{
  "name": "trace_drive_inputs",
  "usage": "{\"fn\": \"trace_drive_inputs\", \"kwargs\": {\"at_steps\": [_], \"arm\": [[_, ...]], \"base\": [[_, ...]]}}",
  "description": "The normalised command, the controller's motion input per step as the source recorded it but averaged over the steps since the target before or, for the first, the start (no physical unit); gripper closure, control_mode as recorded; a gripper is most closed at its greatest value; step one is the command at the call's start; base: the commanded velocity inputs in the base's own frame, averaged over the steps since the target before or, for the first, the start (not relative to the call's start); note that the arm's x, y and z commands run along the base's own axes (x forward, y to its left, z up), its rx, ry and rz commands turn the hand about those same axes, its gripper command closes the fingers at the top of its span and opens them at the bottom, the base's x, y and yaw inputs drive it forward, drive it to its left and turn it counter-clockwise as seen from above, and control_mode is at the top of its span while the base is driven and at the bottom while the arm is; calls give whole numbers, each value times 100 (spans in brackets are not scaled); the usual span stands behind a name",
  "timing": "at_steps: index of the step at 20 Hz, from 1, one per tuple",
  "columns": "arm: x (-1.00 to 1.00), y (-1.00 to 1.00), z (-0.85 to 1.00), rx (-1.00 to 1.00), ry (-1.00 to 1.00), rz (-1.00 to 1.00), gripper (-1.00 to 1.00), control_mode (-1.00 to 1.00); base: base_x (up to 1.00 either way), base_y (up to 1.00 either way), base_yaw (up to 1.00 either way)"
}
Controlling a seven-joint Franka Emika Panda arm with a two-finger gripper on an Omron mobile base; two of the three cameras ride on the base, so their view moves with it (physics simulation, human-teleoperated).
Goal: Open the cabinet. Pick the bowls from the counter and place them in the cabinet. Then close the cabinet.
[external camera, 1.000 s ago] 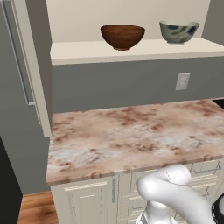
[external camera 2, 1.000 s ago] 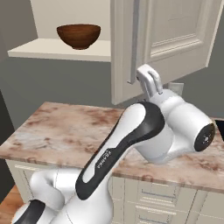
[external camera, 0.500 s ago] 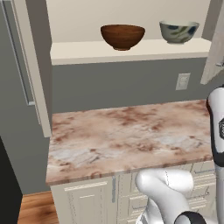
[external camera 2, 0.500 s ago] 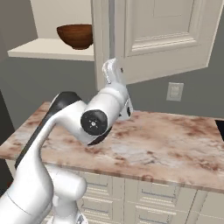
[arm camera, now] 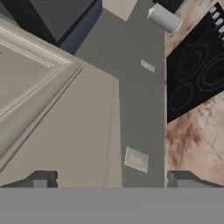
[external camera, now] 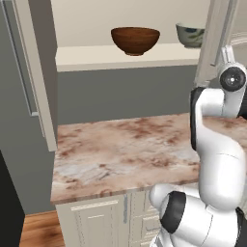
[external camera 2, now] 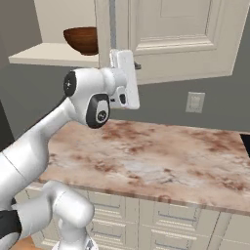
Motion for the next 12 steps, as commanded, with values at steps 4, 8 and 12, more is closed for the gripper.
{"fn": "trace_drive_inputs", "kwargs": {"at_steps": [4, 8, 12], "arm": [[84, -7, 3, 9, 26, -4, -100, -100], [79, 0, -29, 15, 16, 0, -100, -100], [74, 0, -46, 14, -10, 3, -100, -100]], "base": [[0, 0, 0], [0, 0, 0], [0, 0, 0]]}}
